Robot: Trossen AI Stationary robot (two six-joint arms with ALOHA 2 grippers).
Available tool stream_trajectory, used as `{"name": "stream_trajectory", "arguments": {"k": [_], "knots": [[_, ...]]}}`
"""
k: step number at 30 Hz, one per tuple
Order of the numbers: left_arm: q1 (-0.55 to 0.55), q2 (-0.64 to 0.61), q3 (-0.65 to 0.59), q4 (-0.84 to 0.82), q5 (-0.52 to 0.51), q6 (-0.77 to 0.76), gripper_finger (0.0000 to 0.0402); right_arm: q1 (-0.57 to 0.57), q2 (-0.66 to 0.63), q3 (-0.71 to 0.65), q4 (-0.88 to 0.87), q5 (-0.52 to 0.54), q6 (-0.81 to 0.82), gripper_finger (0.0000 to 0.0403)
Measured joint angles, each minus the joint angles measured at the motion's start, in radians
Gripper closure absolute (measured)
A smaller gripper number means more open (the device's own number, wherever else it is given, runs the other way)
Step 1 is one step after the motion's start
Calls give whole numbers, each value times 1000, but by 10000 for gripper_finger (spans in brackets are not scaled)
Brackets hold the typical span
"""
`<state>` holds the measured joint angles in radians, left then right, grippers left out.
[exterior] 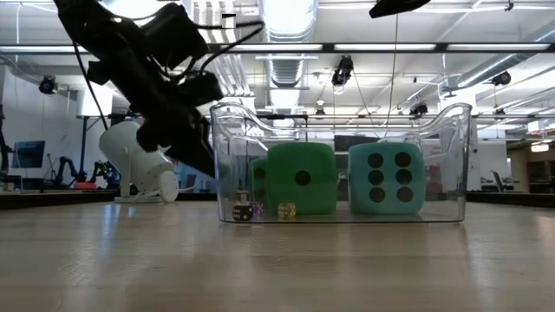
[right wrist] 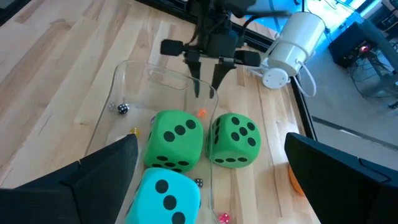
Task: Pick & Place Dice
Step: Put the small orange die into the transparent bin
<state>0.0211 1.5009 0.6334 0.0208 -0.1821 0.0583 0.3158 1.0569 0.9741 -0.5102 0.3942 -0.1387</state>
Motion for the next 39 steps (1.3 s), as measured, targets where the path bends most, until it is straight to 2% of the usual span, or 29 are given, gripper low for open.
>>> {"name": "stream_trajectory", "arguments": {"k": [4, 8, 15, 24, 39], "knots": [[34, 0, -1, -19, -4, 24, 266, 0, 0, 0, 0, 0, 0, 3], [62, 0, -3, -9, 34, 22, 266, 0, 0, 0, 0, 0, 0, 3], [70, 42, -51, 127, 72, 21, 266, 0, 0, 0, -1, 0, -4, 3], [79, 111, -51, 212, 82, 20, 266, 0, 0, 0, 3, 0, -14, 3], [103, 176, -50, 225, 83, -3, 266, 0, 0, 0, 19, 0, -30, 3]]}}
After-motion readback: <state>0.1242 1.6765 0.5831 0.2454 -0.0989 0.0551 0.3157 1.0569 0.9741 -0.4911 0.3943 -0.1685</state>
